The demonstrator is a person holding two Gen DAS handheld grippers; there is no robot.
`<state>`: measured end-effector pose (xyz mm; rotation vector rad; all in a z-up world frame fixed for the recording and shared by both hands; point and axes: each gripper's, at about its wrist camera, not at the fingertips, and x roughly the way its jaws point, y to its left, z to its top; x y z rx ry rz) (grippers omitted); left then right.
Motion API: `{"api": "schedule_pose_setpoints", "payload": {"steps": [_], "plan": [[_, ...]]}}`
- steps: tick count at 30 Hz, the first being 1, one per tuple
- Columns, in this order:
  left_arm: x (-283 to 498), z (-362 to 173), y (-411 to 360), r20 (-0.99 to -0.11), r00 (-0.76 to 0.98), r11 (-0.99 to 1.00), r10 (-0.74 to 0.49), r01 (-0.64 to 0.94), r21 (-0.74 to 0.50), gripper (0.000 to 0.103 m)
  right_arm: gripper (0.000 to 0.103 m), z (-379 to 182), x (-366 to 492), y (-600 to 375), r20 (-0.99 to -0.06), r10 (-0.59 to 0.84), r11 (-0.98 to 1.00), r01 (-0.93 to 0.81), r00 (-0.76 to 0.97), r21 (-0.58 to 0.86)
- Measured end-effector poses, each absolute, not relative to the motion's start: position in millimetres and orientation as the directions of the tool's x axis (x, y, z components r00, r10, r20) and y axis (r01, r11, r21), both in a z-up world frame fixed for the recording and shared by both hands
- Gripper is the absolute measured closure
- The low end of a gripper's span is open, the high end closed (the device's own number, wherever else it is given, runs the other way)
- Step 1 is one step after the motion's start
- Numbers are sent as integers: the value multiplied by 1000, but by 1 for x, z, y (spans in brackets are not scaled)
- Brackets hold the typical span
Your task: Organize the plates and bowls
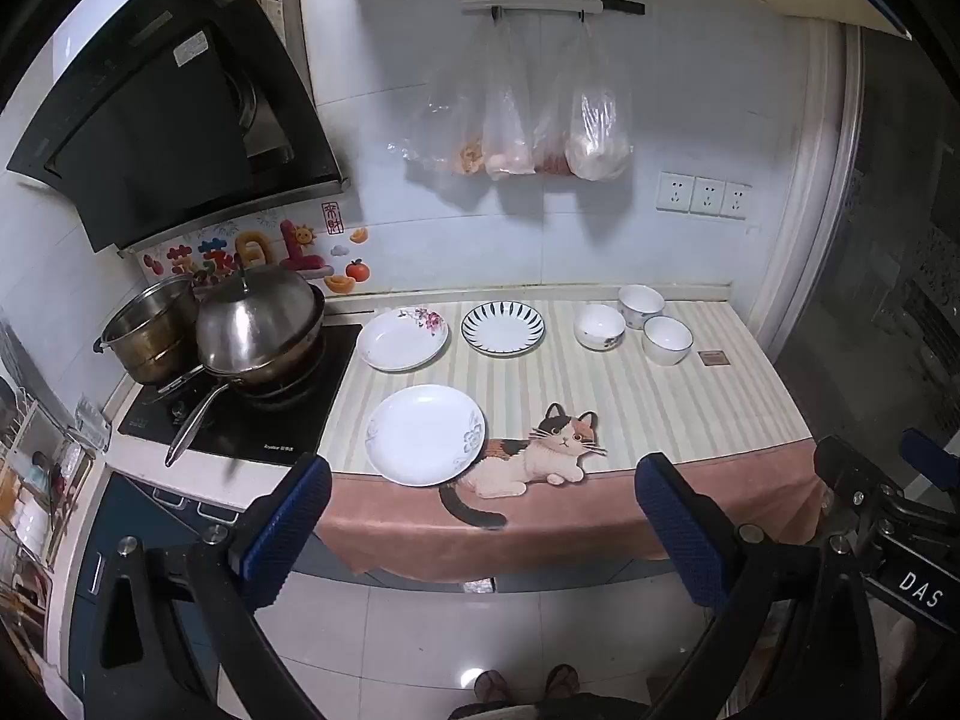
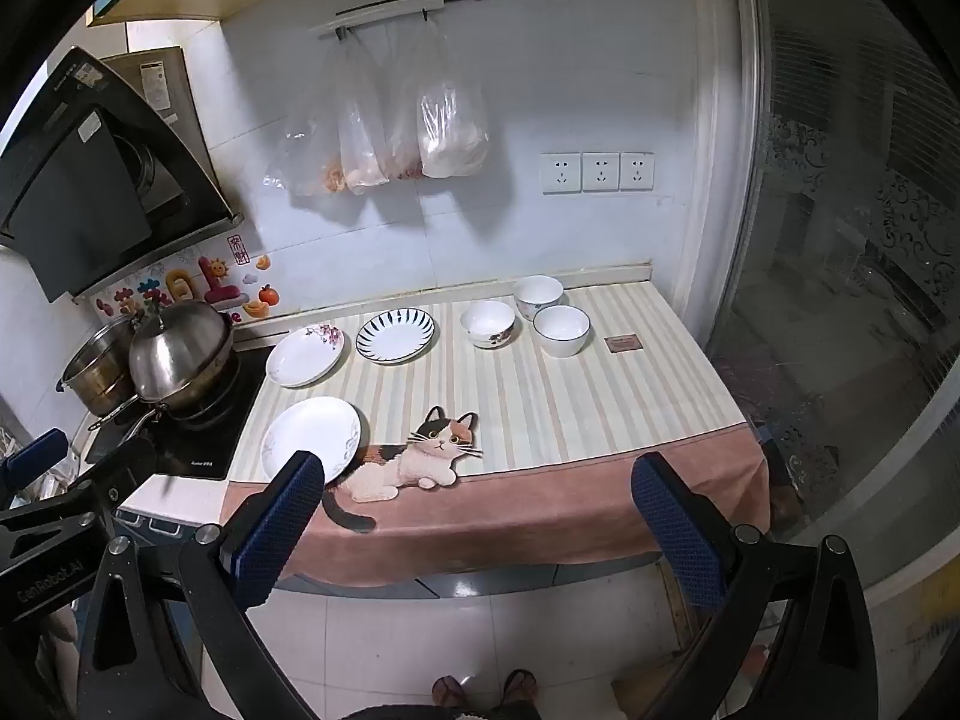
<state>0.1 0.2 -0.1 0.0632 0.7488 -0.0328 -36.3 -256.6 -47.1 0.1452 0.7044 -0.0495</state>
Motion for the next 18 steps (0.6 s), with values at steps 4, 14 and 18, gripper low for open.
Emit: {"api": "schedule_pose_setpoints", "payload": {"steps": [4,14,18], "plan": [[0,0,0,-680,733,998,-9,53,43,0,0,-47,-36,-257,-647,3,989,94,762,115],[0,0,0,-680,734,997,-8,54,47,0,0,-49,-35,-258,-649,5,989,93,761,117],[0,0,0,-679,734,998,-7,51,45,0,0,-49,-35,-257,-651,7,989,93,759,118]]}}
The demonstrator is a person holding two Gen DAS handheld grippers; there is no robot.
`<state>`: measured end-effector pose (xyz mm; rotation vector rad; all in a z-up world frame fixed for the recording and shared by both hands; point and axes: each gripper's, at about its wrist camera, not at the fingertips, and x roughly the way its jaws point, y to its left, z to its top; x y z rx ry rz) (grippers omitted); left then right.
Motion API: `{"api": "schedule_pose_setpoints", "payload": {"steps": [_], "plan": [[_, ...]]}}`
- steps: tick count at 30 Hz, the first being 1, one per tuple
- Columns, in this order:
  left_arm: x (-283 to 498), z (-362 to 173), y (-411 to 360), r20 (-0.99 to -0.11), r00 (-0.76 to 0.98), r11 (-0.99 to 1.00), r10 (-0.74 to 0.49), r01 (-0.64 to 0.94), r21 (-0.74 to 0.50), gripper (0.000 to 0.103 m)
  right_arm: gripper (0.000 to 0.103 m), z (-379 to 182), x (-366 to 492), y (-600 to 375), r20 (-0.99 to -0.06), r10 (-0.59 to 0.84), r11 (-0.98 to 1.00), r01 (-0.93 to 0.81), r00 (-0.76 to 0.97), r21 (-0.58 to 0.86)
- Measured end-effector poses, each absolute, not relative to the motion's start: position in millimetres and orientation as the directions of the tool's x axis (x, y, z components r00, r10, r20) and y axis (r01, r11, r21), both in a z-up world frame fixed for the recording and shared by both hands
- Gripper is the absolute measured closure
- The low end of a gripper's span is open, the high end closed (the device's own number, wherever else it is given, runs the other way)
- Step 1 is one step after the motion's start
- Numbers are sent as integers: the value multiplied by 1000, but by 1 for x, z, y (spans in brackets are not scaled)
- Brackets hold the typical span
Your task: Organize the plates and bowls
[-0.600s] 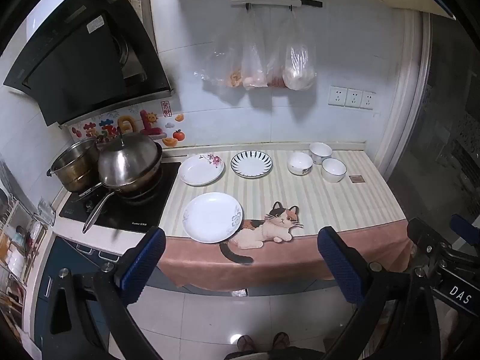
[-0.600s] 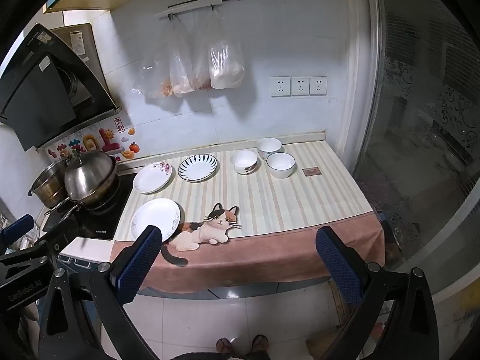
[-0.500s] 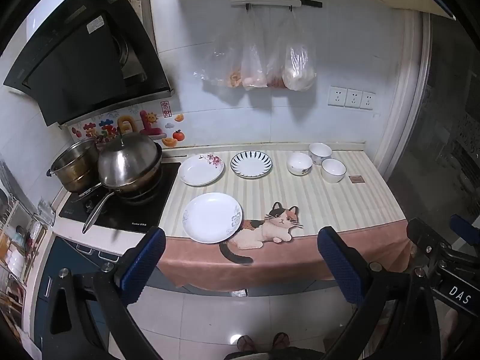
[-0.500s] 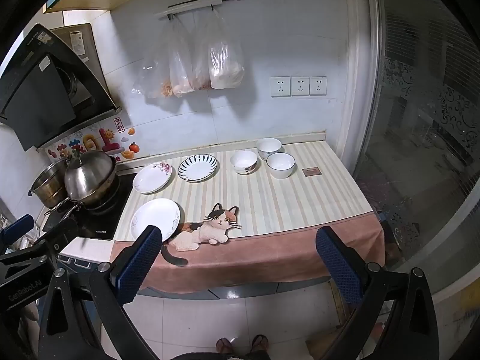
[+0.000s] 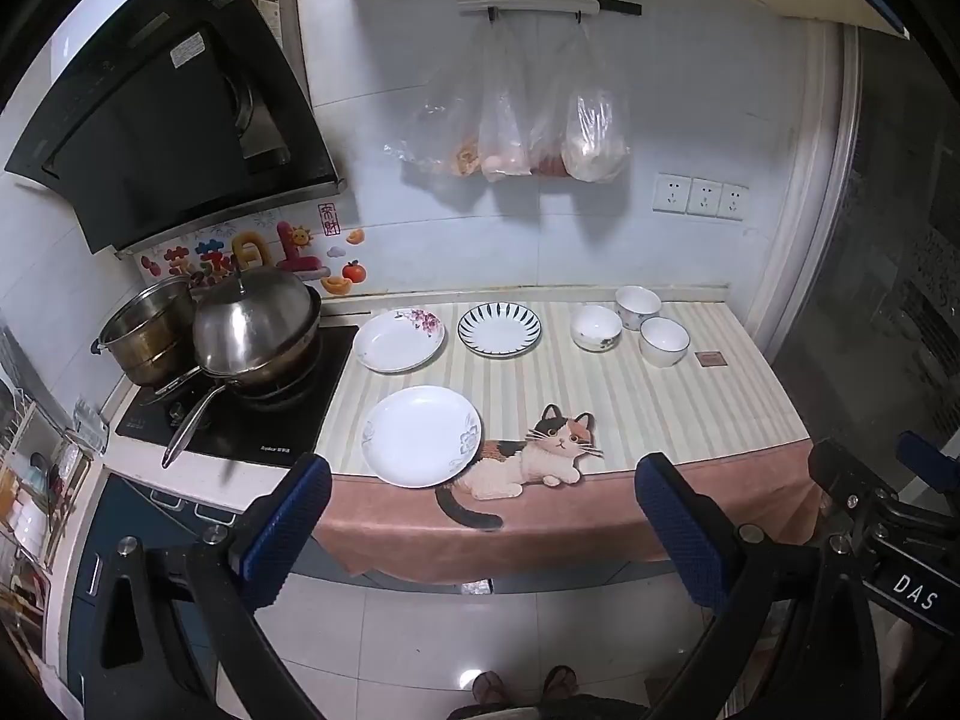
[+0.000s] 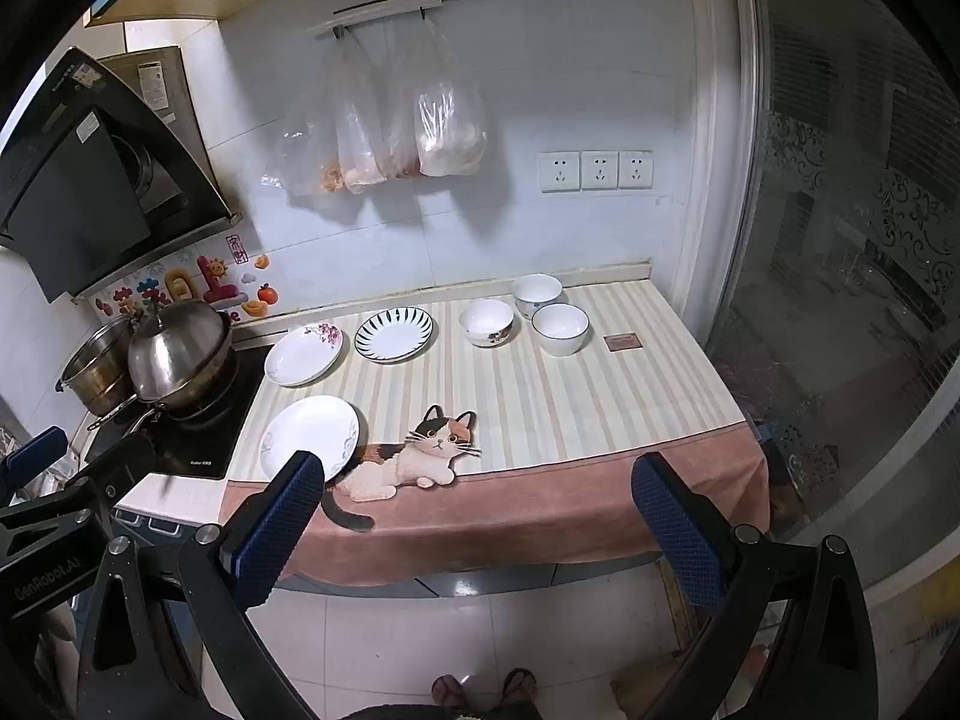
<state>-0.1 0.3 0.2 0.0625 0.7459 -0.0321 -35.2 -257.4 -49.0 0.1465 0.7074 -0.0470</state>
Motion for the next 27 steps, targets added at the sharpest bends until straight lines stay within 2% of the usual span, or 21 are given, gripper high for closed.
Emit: {"api": "schedule_pose_setpoints", "payload": {"steps": [27], "plan": [[2,2,-5,-674,738,997,-6,52,49,0,0,-48,-35,-255,-648,10,989,90,762,121]]}}
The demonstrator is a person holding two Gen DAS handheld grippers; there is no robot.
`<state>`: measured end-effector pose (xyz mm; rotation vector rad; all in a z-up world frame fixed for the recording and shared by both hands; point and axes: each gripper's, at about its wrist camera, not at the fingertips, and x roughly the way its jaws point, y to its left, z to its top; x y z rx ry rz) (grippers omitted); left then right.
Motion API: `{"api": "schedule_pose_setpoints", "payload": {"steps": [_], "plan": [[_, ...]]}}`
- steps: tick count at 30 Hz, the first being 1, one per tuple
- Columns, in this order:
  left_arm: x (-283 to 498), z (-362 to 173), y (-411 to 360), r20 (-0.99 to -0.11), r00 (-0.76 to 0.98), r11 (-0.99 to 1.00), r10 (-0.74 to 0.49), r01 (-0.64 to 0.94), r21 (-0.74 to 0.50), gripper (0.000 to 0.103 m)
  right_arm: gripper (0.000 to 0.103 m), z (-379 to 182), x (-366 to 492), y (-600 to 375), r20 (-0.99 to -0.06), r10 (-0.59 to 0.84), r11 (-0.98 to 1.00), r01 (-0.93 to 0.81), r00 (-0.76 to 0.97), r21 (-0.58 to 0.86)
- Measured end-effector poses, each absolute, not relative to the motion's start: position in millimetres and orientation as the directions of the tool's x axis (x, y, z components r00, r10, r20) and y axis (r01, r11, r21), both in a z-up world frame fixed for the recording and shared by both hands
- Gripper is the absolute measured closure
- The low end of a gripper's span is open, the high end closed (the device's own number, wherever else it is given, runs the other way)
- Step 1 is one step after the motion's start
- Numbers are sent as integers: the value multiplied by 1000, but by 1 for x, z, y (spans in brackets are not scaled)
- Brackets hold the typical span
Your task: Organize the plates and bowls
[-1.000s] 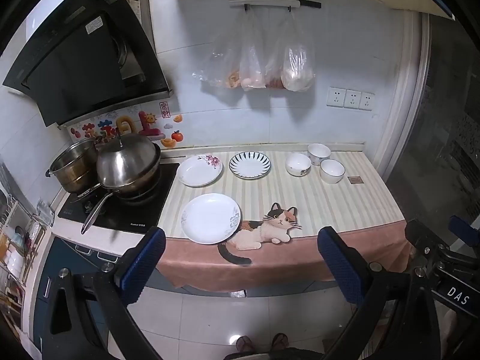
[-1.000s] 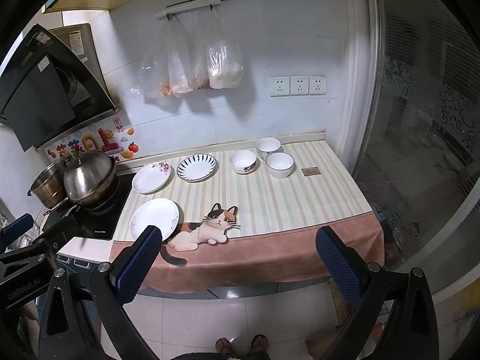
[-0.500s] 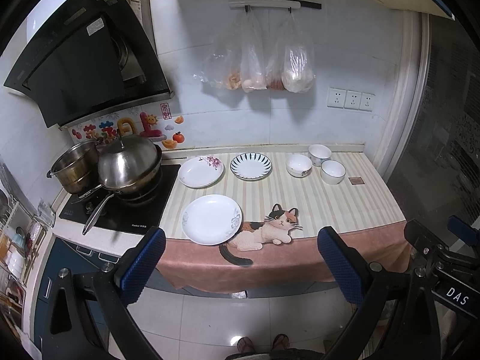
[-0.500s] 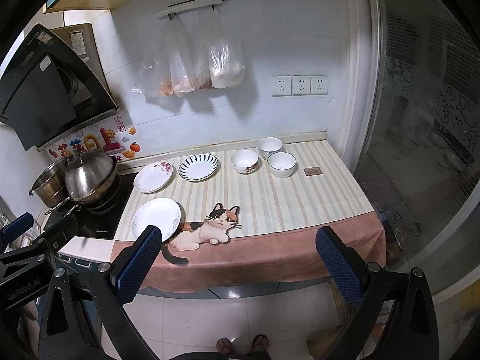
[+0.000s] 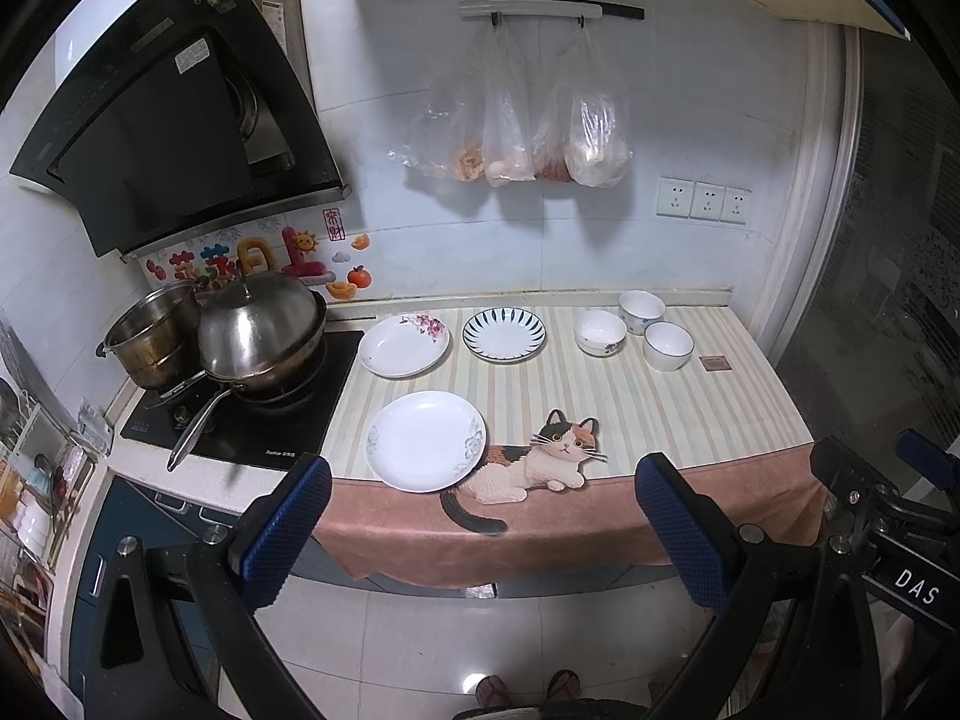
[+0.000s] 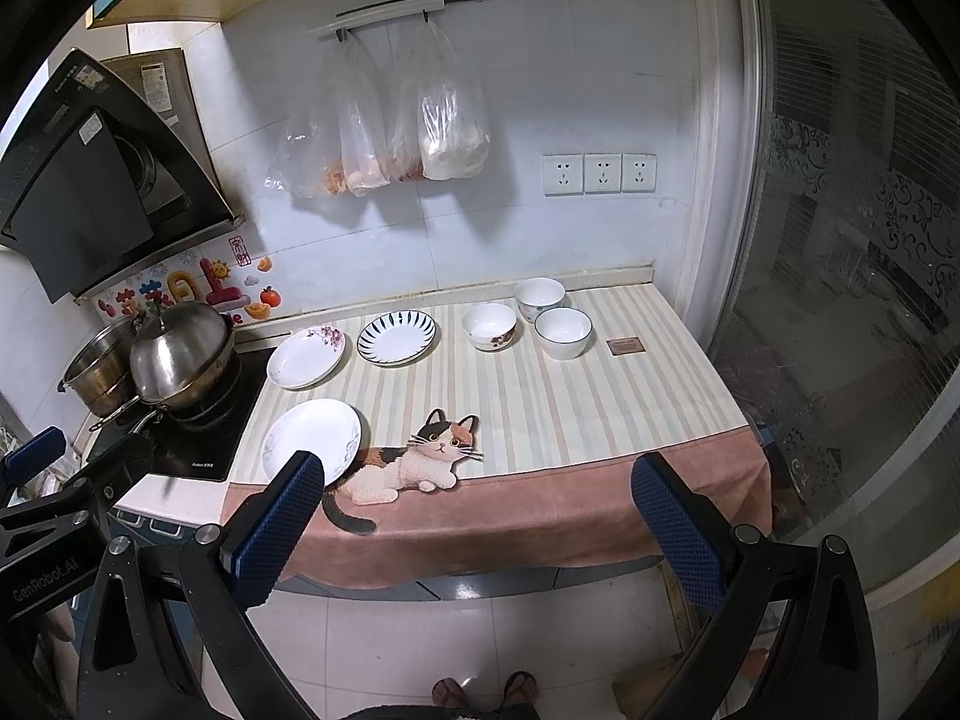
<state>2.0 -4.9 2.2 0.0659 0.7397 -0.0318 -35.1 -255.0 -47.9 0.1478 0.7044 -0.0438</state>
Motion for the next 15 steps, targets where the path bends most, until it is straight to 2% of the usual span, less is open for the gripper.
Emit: {"api": "schedule_pose_setpoints", "payload": {"steps": [15], "plan": [[3,6,-4,-672,740,997,-5,52,49,0,0,-46,-33,-254,-645,11,988,90,764,124]]}}
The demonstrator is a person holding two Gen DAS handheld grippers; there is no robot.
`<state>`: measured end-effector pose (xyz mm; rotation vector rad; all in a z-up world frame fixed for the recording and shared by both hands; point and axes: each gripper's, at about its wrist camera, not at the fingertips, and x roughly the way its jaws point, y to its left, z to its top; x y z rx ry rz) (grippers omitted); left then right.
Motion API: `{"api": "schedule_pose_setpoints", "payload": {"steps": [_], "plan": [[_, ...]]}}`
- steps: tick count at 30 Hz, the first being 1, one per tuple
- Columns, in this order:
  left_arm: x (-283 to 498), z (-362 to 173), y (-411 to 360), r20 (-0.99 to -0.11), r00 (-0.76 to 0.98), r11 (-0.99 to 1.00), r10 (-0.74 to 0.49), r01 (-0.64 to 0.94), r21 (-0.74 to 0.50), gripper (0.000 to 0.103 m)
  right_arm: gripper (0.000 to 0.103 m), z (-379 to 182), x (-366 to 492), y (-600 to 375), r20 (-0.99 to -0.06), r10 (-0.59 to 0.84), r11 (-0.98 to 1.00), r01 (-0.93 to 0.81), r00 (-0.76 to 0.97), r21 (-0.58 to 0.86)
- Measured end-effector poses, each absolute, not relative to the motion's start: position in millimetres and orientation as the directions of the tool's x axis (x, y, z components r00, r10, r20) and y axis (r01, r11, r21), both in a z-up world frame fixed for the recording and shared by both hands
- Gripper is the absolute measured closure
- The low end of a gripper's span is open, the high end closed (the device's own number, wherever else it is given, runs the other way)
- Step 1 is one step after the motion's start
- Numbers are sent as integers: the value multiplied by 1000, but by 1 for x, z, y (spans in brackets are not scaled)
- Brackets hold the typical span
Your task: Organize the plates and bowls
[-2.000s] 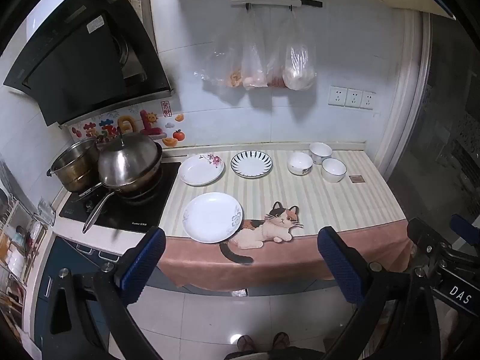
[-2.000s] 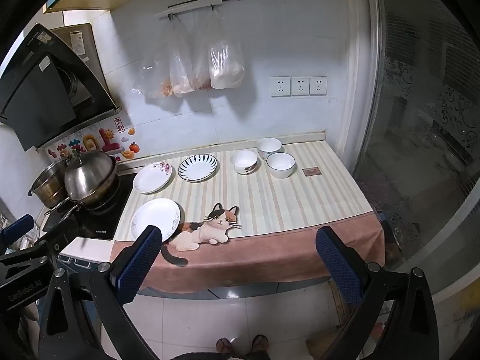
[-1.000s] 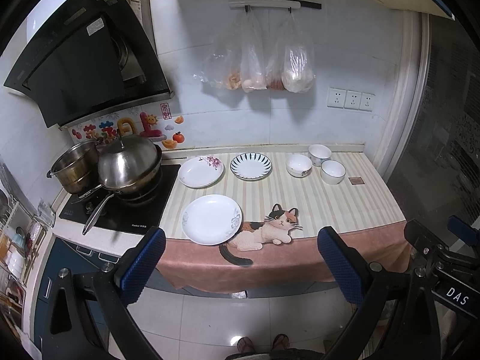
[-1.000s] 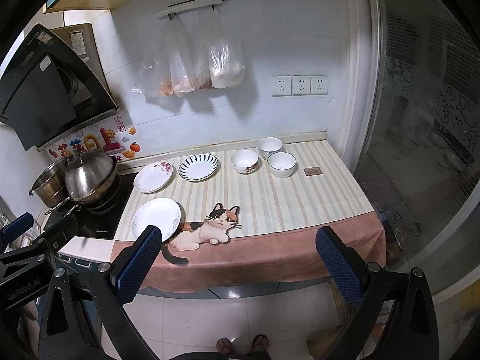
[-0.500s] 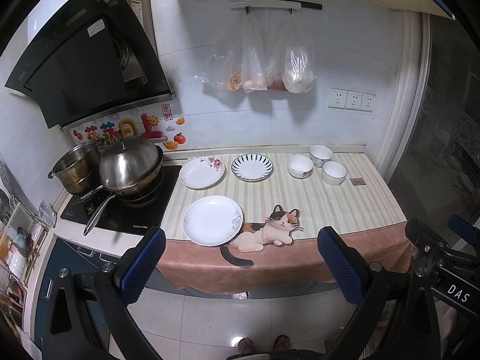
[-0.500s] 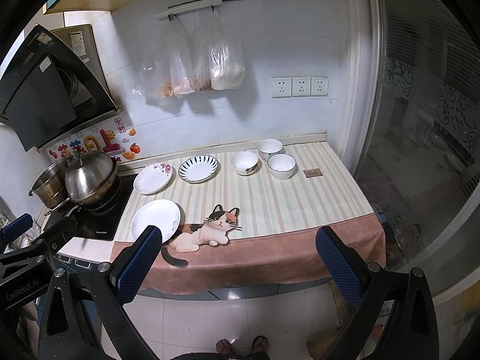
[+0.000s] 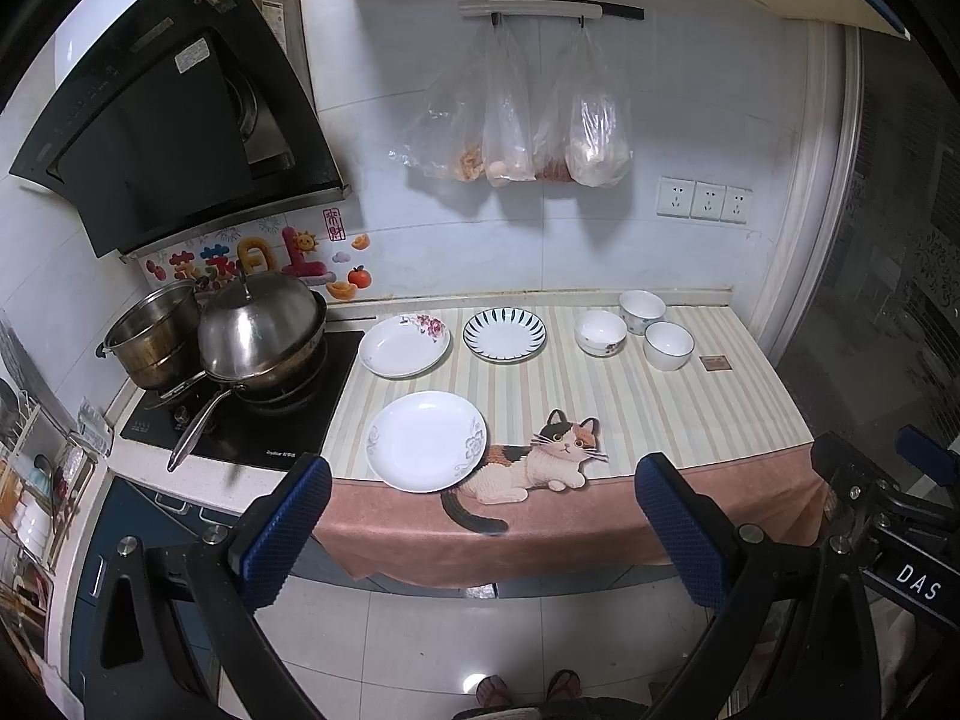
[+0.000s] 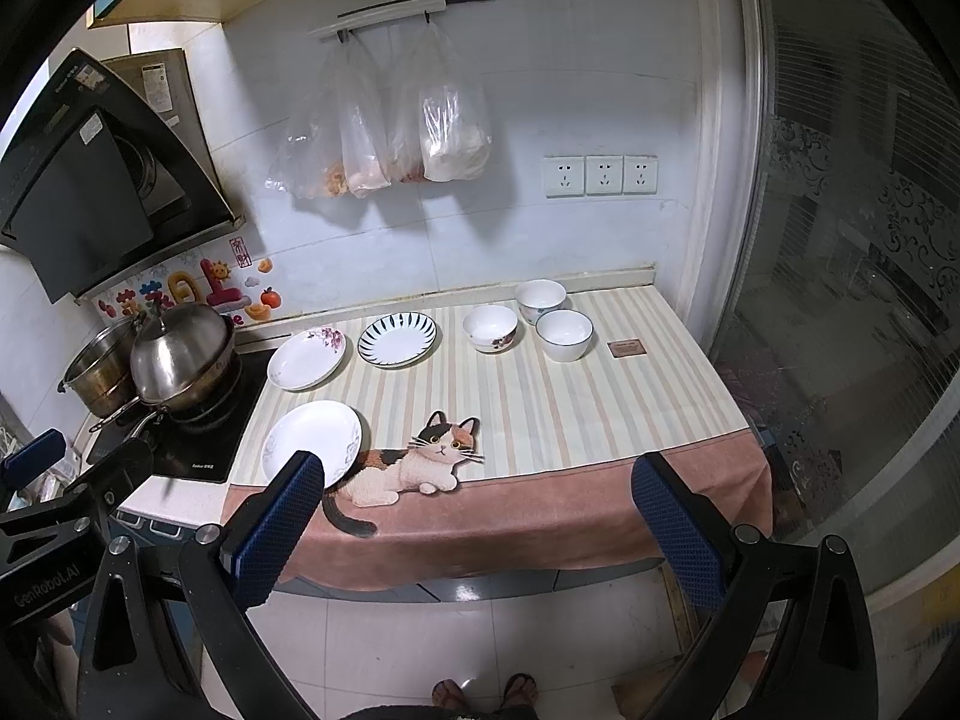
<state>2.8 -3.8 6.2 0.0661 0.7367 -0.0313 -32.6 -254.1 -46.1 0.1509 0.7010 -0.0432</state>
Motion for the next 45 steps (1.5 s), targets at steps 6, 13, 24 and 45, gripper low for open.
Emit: {"api": "schedule_pose_setpoints", "payload": {"steps": [6,13,24,45], "plan": [[7,12,-1,-672,740,997,-6,52,49,0,0,-35,-25,-250,-641,8,988,92,768,123],[5,10,-1,-672,741,997,-6,52,49,0,0,-35,-25,-251,-640,8,988,91,768,121],[9,15,3,-671,742,997,-9,55,48,0,0,-34,-25,-250,-638,5,989,91,770,117],[56,-7,35,-666,746,1000,5,12,21,0,0,-48,5,-243,-608,49,979,81,792,185]]}}
